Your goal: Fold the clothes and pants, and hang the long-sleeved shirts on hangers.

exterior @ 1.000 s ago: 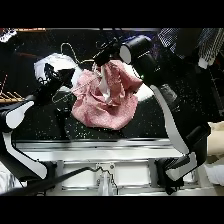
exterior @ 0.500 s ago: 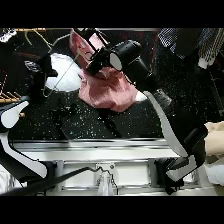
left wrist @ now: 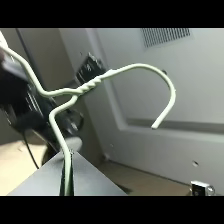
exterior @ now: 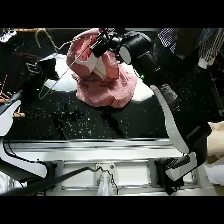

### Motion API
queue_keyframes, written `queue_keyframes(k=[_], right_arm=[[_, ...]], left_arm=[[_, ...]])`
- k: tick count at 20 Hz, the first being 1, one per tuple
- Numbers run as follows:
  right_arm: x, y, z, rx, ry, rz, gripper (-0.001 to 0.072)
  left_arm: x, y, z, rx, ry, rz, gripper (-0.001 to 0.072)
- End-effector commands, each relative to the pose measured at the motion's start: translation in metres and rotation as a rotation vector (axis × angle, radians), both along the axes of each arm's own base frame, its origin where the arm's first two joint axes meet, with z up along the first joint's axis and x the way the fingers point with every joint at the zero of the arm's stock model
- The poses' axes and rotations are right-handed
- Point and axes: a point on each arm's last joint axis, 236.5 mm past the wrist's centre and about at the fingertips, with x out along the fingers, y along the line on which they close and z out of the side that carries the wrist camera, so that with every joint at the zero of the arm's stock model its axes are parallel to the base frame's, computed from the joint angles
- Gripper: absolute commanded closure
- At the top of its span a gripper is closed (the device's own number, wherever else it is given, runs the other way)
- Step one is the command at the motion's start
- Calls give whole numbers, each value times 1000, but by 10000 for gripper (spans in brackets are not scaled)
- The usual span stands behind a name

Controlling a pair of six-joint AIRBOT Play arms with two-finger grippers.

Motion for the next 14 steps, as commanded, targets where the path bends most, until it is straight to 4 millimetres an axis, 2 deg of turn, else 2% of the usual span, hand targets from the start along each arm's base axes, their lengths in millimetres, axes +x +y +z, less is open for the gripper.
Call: queue_keyframes(k=[1, 3, 5, 9, 11, 14], right_arm=[[9, -11, 4, 14, -13, -25, 692], [12, -19, 2, 8, -7, -39, 692], [17, -29, 0, 3, 1, -57, 692], [23, -41, 0, 2, 0, -77, 692], [25, -43, 0, 4, -1, -82, 692], [26, -46, 0, 5, 0, -87, 692]], left_arm=[[-5, -10, 10, -38, 18, -46, 696], [-5, -7, 18, -50, 11, -39, 696], [-7, 4, 34, -72, -23, -4, 696], [-22, 20, 61, -35, -101, 34, 696], [-31, 19, 61, 33, -119, 25, 696], [-42, 9, 47, 128, -108, -16, 696]])
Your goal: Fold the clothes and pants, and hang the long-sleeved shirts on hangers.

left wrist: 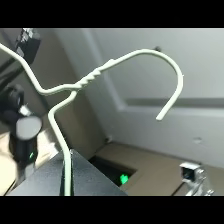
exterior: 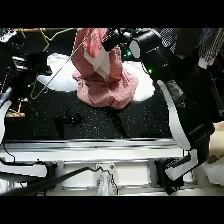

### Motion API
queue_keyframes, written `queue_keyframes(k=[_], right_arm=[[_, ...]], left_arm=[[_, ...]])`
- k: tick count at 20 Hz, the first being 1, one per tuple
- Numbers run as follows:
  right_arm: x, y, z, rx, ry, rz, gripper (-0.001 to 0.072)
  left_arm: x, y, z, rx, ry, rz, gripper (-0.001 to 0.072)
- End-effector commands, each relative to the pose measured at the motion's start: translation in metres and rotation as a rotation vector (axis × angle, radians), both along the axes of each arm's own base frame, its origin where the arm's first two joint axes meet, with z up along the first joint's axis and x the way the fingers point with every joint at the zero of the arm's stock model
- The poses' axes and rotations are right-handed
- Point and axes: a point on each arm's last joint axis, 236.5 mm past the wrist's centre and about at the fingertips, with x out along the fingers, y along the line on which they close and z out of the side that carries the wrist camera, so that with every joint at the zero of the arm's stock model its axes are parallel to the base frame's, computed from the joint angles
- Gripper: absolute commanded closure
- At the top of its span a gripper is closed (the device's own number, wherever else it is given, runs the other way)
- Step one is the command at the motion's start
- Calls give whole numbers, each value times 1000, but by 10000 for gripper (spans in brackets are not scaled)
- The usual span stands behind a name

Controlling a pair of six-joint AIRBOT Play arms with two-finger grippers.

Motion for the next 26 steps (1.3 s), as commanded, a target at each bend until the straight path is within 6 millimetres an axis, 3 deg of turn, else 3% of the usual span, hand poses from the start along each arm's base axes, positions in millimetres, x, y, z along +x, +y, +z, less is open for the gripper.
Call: queue_keyframes(k=[1, 10, 19, 22, 26], right_arm=[[2, -3, 0, 1, -1, -6, 693], [-7, 11, -1, 72, 46, 23, 693], [-32, 31, -17, 46, 136, 87, 693], [-54, 44, -11, 29, 154, 132, 693], [-89, 70, 4, -56, 118, 244, 693]], left_arm=[[-13, -9, -12, 87, 14, -31, 696], [-13, -54, -36, 110, 84, -66, 696], [14, -45, -48, 116, 103, 49, 696], [29, -42, -54, 109, 144, 96, 696], [45, -26, -52, -34, 171, 120, 696]])
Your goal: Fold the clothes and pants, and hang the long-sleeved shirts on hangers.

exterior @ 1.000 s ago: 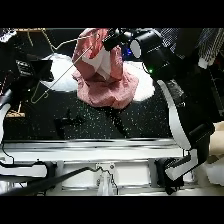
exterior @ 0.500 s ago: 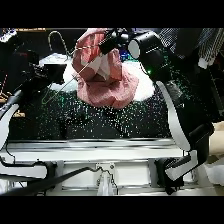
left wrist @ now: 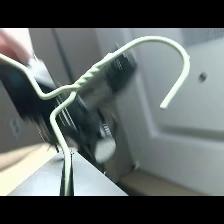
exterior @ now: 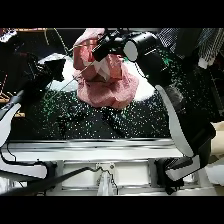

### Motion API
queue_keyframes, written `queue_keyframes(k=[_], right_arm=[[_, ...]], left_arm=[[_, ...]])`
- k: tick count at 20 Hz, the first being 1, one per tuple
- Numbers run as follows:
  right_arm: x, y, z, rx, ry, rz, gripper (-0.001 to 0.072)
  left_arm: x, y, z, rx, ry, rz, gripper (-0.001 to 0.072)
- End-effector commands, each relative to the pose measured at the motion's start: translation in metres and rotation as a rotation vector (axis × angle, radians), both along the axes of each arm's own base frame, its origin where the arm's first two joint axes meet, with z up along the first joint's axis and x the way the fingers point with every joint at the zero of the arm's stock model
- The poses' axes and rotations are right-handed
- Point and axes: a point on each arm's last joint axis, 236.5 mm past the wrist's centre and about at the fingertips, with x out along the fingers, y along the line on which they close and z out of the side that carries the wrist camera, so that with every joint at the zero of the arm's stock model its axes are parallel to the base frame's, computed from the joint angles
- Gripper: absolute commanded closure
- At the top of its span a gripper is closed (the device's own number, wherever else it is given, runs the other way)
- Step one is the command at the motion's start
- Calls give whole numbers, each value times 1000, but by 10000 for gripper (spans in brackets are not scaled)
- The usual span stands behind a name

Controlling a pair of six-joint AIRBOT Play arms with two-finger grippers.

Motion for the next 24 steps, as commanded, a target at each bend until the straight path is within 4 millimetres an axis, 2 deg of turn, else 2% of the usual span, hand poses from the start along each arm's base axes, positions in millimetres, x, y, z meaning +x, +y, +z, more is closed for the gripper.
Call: queue_keyframes(k=[1, 5, 9, 13, 20, 24], right_arm=[[-23, 10, 4, -87, -24, 69, 693], [-4, -19, -6, -132, -13, 10, 693], [15, -48, -9, -135, -3, -49, 693], [15, -49, -9, -133, -2, -51, 693], [20, -55, -7, -133, -15, -62, 693], [22, -54, -4, -122, -28, -63, 693]], left_arm=[[10, 13, 3, -98, 8, 31, 696], [-14, 22, 22, -144, -64, -37, 696], [-26, 29, 43, -127, -114, -34, 696], [-38, 18, 36, -11, -119, -70, 696], [-59, 7, 42, 27, -122, -161, 696], [-66, -14, 27, 124, -99, -206, 696]])
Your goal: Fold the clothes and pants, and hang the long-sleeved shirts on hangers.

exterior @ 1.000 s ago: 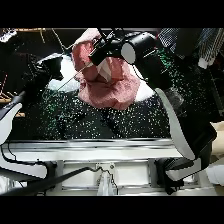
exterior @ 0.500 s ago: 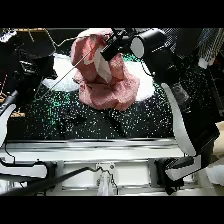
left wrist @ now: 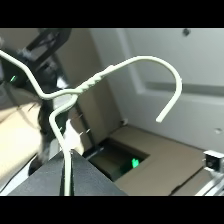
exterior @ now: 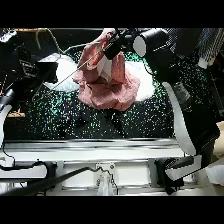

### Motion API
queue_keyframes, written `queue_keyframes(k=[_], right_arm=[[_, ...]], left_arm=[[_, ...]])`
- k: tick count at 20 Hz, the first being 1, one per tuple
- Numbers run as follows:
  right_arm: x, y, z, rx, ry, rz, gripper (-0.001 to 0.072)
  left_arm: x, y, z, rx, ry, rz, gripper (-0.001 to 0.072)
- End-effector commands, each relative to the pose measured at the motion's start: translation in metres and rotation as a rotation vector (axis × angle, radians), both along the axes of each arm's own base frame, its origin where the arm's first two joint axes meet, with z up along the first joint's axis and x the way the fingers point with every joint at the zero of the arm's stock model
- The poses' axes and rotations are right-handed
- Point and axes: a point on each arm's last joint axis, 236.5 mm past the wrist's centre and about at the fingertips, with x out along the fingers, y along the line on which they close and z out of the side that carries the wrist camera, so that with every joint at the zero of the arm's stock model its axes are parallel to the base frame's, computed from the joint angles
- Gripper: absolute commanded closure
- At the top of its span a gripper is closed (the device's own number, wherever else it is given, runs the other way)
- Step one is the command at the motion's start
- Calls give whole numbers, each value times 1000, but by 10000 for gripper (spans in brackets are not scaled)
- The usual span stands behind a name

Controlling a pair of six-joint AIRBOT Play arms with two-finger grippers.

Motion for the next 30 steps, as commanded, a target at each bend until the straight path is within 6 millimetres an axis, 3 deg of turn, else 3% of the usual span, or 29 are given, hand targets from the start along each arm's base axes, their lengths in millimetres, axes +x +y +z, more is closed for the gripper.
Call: queue_keyframes(k=[1, 7, 15, 19, 22, 26, 30], right_arm=[[1, 0, 2, 7, -6, -1, 693], [-11, 5, -10, 8, 64, 14, 693], [-19, 8, -16, -8, 93, 26, 693], [-29, 25, -15, -13, 88, 64, 693], [-44, 46, -14, -15, 87, 108, 693], [-68, 68, 6, 0, 53, 166, 693], [-71, 71, 23, 21, 9, 174, 693]], left_arm=[[-4, -14, -11, 66, 17, -27, 695], [15, -12, -15, 86, 22, 59, 695], [20, -15, -20, 104, -12, 96, 695], [26, -21, -27, 71, 25, 80, 695], [42, -19, -22, -44, 68, 106, 697], [62, 5, -23, -204, 85, 168, 696], [61, 4, -31, -333, 139, 92, 696]])
